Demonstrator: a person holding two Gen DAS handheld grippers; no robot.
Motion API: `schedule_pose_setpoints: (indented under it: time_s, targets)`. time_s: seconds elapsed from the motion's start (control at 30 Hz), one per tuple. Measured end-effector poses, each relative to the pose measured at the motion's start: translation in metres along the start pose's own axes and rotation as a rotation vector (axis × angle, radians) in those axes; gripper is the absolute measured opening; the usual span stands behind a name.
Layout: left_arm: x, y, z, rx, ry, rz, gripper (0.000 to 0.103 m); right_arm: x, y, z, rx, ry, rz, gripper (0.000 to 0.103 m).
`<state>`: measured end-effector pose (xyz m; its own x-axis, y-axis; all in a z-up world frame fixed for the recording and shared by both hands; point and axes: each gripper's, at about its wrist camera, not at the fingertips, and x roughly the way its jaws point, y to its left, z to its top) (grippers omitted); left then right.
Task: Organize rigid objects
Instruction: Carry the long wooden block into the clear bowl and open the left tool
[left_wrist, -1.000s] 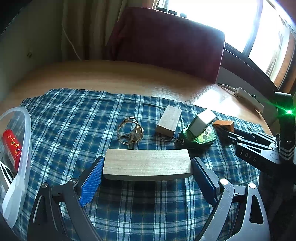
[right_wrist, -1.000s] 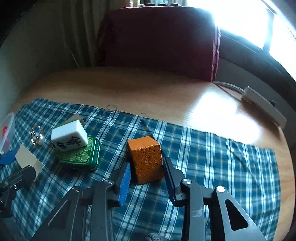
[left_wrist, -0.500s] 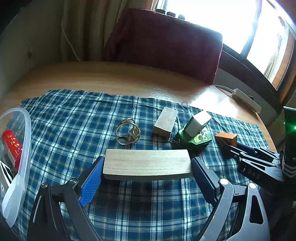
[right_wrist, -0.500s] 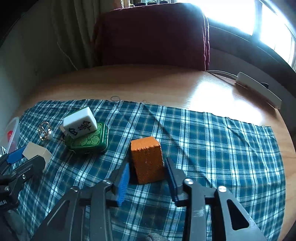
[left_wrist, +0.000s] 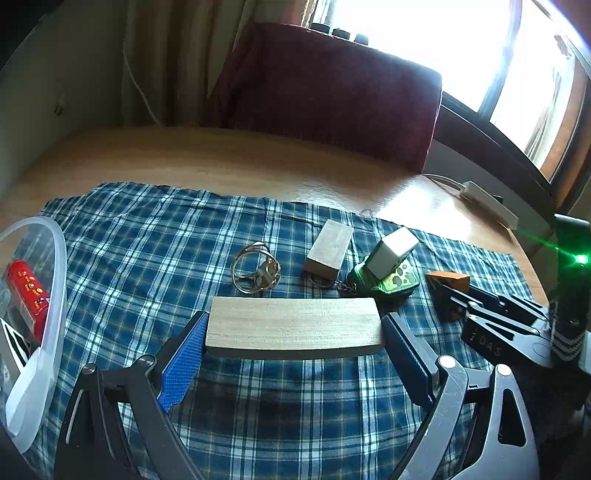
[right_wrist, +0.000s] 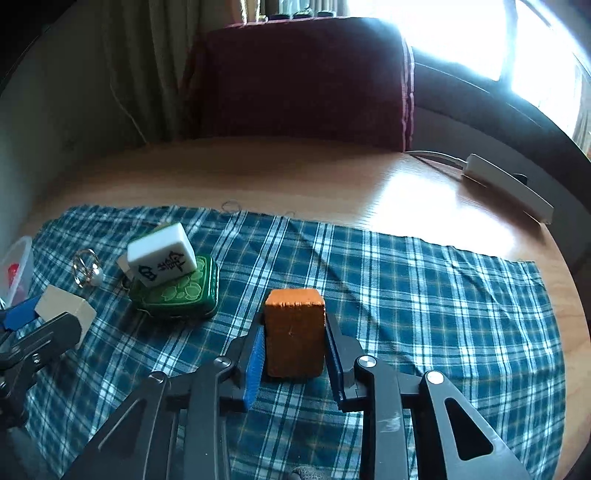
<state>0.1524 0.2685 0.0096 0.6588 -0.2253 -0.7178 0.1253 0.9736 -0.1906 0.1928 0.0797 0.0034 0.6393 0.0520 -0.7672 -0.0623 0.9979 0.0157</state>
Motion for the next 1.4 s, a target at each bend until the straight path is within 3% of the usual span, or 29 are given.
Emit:
schedule_pose_setpoints:
  time_s: [0.47, 0.8, 1.13, 1.4]
  targets:
    - [-0.003, 0.006, 0.003, -0.009, -0.022, 0.008, 0.092, -0.066, 0.019, -0.013, 0.032, -0.089, 0.091, 0.031]
    - [-0.022, 0.019, 0.005, -0.045, -0.076, 0.017, 0.092, -0.089, 0.044, -0.022, 0.038, -0.104, 0.167, 0.031]
    - [-0.051, 0.060, 0.005, -0.116, -0.143, 0.063, 0.092, -0.096, 0.072, -0.030, 0.007, -0.087, 0.202, 0.031]
    - [-0.088, 0.101, -0.001, -0.166, -0.223, 0.144, 0.092, -0.101, 0.100, -0.034, -0.030, -0.077, 0.237, 0.031]
